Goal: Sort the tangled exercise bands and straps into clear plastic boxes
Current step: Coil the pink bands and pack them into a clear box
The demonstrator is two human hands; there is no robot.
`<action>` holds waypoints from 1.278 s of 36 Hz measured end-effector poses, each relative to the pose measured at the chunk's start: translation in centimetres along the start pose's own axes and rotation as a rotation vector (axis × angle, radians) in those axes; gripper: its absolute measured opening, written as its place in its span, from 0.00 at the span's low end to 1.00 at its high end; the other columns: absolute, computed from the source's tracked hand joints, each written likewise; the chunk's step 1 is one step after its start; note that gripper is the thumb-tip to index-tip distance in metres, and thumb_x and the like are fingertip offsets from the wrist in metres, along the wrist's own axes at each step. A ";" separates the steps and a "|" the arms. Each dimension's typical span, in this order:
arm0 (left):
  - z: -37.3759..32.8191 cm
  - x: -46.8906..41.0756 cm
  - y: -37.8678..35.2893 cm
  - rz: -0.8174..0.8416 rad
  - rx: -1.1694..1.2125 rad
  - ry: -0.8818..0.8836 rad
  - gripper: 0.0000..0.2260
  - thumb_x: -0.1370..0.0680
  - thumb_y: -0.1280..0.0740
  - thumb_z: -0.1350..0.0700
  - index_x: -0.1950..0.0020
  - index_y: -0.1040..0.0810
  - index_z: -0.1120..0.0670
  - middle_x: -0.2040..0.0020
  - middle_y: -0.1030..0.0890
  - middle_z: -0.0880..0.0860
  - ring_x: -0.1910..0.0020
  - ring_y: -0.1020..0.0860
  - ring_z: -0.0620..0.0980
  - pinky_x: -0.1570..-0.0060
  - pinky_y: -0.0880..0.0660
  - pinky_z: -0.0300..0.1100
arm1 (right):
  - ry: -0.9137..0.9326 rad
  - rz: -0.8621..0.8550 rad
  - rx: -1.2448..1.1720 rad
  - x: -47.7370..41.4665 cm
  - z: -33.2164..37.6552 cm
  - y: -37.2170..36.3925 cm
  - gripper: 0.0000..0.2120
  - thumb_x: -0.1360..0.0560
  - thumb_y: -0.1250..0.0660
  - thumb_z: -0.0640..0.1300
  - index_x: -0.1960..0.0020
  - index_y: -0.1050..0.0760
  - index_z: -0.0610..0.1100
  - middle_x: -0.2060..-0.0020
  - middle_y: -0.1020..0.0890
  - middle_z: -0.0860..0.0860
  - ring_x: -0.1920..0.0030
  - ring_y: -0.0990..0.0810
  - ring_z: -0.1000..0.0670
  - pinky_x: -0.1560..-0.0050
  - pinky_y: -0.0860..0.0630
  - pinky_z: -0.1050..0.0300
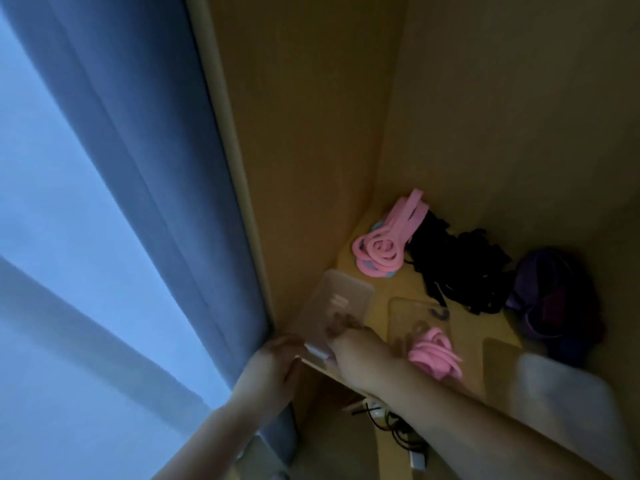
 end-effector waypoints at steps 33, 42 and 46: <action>-7.3 -4.9 1.0 -0.303 0.533 0.445 0.04 0.21 0.34 0.57 0.54 0.23 0.48 0.65 0.18 0.48 0.67 0.19 0.45 0.66 0.22 0.40 | 0.307 -0.903 -0.286 7.2 -4.2 2.2 0.12 0.22 0.38 0.39 0.43 0.20 0.37 0.41 0.19 0.46 0.35 0.25 0.51 0.34 0.29 0.58; -9.6 -6.0 -1.1 -0.063 0.621 0.438 0.05 0.20 0.36 0.59 0.51 0.20 0.55 0.70 0.19 0.50 0.70 0.21 0.44 0.64 0.25 0.42 | -0.105 -0.994 -0.920 11.2 -7.4 2.1 0.14 0.23 0.35 0.42 0.39 0.25 0.52 0.32 0.30 0.56 0.49 0.21 0.61 0.55 0.21 0.67; -11.4 -5.8 -3.4 0.047 0.695 0.397 0.10 0.21 0.36 0.66 0.42 0.28 0.56 0.64 0.21 0.58 0.71 0.21 0.47 0.69 0.23 0.39 | -0.457 -0.920 -1.368 11.1 -9.9 2.0 0.20 0.22 0.34 0.40 0.32 0.29 0.50 0.43 0.22 0.57 0.45 0.21 0.59 0.47 0.23 0.63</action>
Point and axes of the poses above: each hand's wrist, its own x-axis away from the middle knuckle, its own y-axis out of the back of the hand, z = x × y, the point moved 1 cm from there along -x, towards the middle knuckle
